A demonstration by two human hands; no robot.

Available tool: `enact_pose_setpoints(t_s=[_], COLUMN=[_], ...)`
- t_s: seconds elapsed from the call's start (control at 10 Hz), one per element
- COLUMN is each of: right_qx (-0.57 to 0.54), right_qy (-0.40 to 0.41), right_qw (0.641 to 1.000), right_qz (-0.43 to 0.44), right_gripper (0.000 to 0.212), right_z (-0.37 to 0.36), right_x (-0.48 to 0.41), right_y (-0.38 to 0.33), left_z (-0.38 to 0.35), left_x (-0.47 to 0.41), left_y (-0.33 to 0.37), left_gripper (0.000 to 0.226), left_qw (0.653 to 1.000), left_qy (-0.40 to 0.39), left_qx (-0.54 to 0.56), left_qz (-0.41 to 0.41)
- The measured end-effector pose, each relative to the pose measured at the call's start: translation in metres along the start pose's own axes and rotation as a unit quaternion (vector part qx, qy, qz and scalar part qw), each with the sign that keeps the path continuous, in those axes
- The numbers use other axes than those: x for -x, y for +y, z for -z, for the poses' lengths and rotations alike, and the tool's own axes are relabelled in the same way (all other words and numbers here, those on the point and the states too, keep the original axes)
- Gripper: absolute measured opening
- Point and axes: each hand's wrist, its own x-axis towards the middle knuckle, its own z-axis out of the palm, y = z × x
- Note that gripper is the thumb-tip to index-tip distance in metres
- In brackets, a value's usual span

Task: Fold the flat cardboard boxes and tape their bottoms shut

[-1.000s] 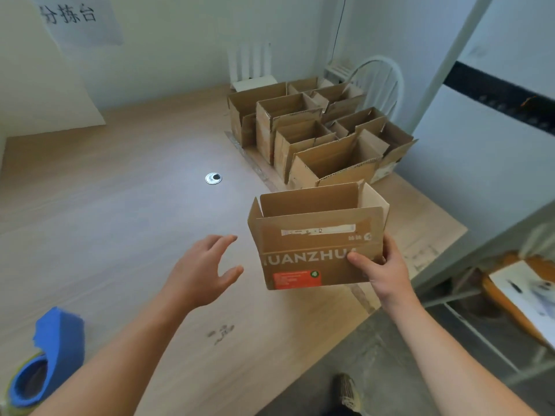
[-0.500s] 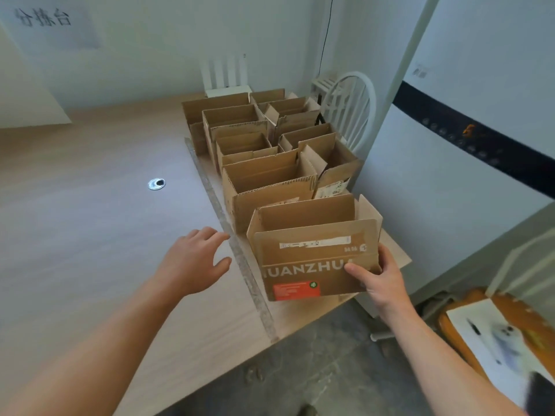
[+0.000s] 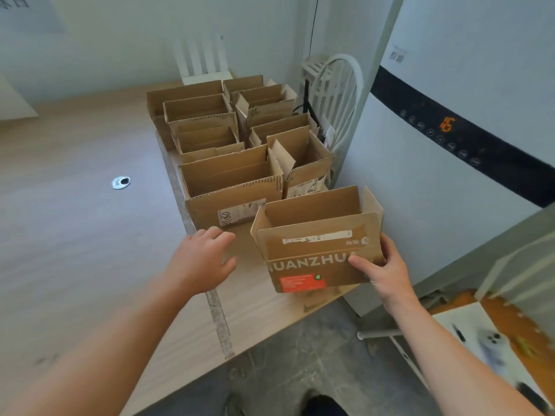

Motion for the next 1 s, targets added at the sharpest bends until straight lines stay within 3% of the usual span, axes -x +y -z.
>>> enact_pose_setpoints(t_s=[0.3,0.4,0.8,1.0], right_qx=[0.027,0.051,0.102,0.145], right_qy=[-0.113,-0.16,-0.158,-0.088], right_qw=[0.993,0.986,0.982,0.985], right_qz=[0.016,0.009,-0.027,-0.038], right_gripper=[0.099,0.084,0.044,0.065], right_z=[0.034,0.036,0.034,0.036], right_x=[-0.094,-0.12,-0.15,-0.121], right_y=[0.019,0.026,0.049,0.04], left_z=[-0.019,-0.019,-0.022,-0.021], left_x=[-0.014,-0.011,0.018,0.033], left_y=[0.057,0.073,0.108,0.111], left_gripper=[0.049,0.049,0.05,0.05], left_qw=[0.992,0.985,0.959,0.96], left_qy=[0.004,0.015,-0.018,-0.013], left_qx=[0.023,0.043,0.089,0.086], left_qz=[0.125,0.168,0.267,0.268])
